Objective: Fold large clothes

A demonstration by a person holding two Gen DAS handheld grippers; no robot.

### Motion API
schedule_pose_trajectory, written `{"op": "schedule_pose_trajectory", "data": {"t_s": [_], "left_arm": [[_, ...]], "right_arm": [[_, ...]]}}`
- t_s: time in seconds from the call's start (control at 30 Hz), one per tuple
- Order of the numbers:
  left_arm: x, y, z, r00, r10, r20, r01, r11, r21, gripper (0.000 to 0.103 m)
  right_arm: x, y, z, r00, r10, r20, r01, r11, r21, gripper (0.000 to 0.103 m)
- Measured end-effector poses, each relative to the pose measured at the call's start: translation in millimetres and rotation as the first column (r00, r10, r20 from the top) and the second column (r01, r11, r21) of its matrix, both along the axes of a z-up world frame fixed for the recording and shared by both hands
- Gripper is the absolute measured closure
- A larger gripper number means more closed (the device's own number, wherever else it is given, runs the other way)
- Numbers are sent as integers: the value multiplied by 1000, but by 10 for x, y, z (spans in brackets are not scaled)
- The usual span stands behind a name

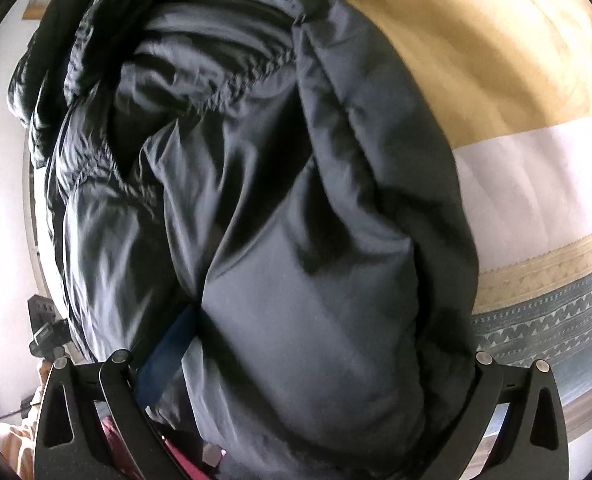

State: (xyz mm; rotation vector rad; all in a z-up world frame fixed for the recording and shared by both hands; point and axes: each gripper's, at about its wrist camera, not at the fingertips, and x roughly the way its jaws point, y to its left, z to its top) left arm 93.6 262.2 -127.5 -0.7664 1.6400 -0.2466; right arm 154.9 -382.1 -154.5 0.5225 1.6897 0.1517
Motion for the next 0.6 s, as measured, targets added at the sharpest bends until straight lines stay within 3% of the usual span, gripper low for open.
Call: {"op": "schedule_pose_trajectory", "data": {"t_s": [0.13,0.2,0.23,0.33,0.4,0.47,0.6], "left_arm": [[5,-111,-4,1000,16,-11,-16,1000,-22,34],[24,-217,-7,1000,10,-11,-10,1000,-11,35],[32,-253,5,1000,8,-10,-8,1000,-6,35],[68,-394,38,1000,-2,-8,2,1000,9,56],[97,-488,106,1000,-12,4,12,1000,24,79],[137,-585,224,999,-34,22,33,999,38,86],[246,-676,586,996,-17,83,17,1000,3,91]], "right_arm": [[-97,51,-21,1000,-12,-15,12,1000,28,12],[-183,88,-8,1000,-20,-15,20,999,34,23],[-211,83,-3,1000,-23,-16,23,999,35,34],[-270,64,52,999,-31,-14,32,997,72,56],[-290,88,104,1000,-21,-8,22,996,90,68],[-302,138,189,1000,-8,7,7,995,99,83],[-313,214,464,998,2,61,-10,993,118,91]]}}
